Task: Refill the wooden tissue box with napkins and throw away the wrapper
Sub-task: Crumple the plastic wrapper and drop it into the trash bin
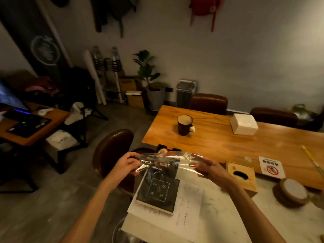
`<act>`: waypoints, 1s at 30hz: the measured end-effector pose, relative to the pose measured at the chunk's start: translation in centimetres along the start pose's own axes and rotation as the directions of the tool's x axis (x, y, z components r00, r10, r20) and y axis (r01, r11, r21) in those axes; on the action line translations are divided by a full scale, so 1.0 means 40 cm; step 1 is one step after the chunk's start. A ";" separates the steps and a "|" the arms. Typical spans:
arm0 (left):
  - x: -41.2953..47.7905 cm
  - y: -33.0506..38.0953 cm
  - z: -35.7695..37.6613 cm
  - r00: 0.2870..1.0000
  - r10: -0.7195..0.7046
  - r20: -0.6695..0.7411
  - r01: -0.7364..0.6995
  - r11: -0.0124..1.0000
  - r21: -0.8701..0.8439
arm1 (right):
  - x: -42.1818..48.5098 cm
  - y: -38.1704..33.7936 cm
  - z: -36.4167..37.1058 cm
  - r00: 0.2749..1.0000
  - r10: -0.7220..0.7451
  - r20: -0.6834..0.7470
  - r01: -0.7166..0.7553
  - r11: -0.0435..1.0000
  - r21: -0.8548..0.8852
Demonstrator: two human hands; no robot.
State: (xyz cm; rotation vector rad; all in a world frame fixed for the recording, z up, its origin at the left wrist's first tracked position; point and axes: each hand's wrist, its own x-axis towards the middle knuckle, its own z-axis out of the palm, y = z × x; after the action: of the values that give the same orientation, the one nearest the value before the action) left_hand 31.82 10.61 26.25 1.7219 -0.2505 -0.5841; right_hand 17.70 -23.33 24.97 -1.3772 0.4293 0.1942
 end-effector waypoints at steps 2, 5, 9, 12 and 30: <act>-0.082 0.052 -0.059 0.998 0.013 -0.055 -0.017 0.998 -0.059 | 0.002 -0.075 0.044 0.989 -0.008 0.149 0.011 1.000 -0.021; -0.250 0.128 -0.144 0.991 -0.002 -0.136 -0.007 0.998 -0.066 | 0.024 -0.182 0.141 0.939 0.006 0.344 0.031 0.994 -0.103; -0.481 0.228 -0.229 0.946 -0.001 -0.325 -0.023 0.997 -0.070 | 0.022 -0.303 0.336 0.826 -0.007 0.563 0.109 0.983 -0.149; -0.635 0.307 -0.276 0.899 0.034 -0.437 -0.083 0.992 -0.093 | -0.026 -0.385 0.490 0.739 -0.066 0.671 0.172 0.981 -0.092; -0.816 0.274 -0.449 0.608 0.331 -0.722 -0.355 0.926 0.126 | -0.214 -0.458 0.779 0.579 -0.516 0.631 0.621 0.781 0.069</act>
State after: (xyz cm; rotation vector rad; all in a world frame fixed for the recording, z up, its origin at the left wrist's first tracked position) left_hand 14.84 38.58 47.18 1.6805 0.0149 0.4223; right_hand 22.54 4.50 49.08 -1.4478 -0.6229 0.1346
